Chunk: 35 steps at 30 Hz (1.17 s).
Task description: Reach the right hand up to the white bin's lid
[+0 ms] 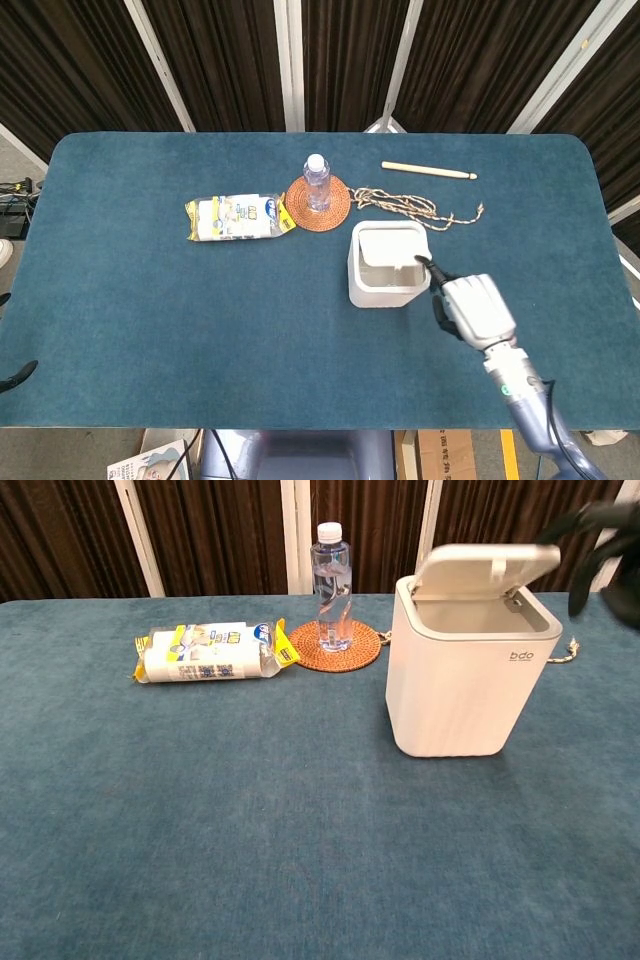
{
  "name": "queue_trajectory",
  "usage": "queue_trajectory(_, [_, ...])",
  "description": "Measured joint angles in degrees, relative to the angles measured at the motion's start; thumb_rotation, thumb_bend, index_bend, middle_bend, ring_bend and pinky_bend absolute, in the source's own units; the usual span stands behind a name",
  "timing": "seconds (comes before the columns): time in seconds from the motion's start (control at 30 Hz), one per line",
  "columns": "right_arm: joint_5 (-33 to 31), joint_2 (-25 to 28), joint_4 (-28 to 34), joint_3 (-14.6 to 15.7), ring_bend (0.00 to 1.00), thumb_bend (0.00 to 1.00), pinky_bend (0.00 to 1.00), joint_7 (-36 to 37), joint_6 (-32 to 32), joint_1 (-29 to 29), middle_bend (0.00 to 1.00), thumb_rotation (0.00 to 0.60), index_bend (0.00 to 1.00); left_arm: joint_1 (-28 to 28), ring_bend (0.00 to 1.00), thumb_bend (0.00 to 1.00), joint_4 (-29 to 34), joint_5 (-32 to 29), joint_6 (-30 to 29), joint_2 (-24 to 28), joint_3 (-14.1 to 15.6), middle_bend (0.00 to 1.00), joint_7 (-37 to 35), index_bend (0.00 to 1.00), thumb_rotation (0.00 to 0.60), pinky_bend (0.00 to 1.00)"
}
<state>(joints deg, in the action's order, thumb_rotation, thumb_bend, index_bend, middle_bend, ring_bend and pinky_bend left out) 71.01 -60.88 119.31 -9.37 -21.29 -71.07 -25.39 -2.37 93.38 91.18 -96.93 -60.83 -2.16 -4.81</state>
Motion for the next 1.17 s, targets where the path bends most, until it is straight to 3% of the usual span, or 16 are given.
queue_trajectory(0.13, [2.0,3.3,-0.7,1.5,0.28,0.39,0.36,4.3,-2.7,4.0,0.14,0.6,0.07,0.0,0.0,0.16,0.1,0.2,-0.1,0.0,0.1,0.0,0.3,0.15,0.6,0.0])
queue_trajectory(0.33, [3.1,4.4,-4.9,4.3,0.23,0.31,0.28,7.9,-3.6,7.4,0.11,0.6,0.07,-0.3,0.0,0.16,0.3,0.1,-0.4,-0.1,0.0,0.0,0.6,0.15,0.6,0.0])
queue_trajectory(0.47, [5.8,2.1,-10.3,5.4,0.22,0.31,0.26,10.1,-6.0,9.1,0.11,0.6,0.07,-0.2,0.0,0.16,0.3,0.2,-0.5,-0.2,0.0,0.0,0.6,0.15,0.6,0.0])
queue_trajectory(0.67, [12.4,-4.8,-23.4,7.4,0.2,0.31,0.17,14.2,-13.6,13.1,0.11,0.6,0.07,-0.1,0.0,0.16,0.3,0.1,0.1,-0.3,0.1,0.0,1.2,0.15,0.6,0.0])
queue_trajectory(0.8, [15.1,-9.2,-31.9,8.1,0.2,0.31,0.16,17.3,-17.8,15.6,0.11,0.6,0.07,0.0,0.0,0.16,0.9,-0.2,0.9,-0.1,0.3,0.0,2.0,0.15,0.6,0.0])
queue_trajectory(0.93, [16.3,-11.1,-35.1,8.0,0.2,0.31,0.16,19.6,-20.4,17.3,0.11,0.6,0.07,0.1,0.0,0.16,1.2,0.1,0.9,-0.1,0.4,0.0,2.7,0.15,0.6,0.0])
queue_trajectory(1.17, [17.0,-11.2,-35.2,7.5,0.2,0.31,0.16,19.0,-22.1,18.4,0.11,0.6,0.07,0.4,0.0,0.16,1.1,-0.3,1.8,0.0,0.4,0.0,2.7,0.15,0.6,0.0])
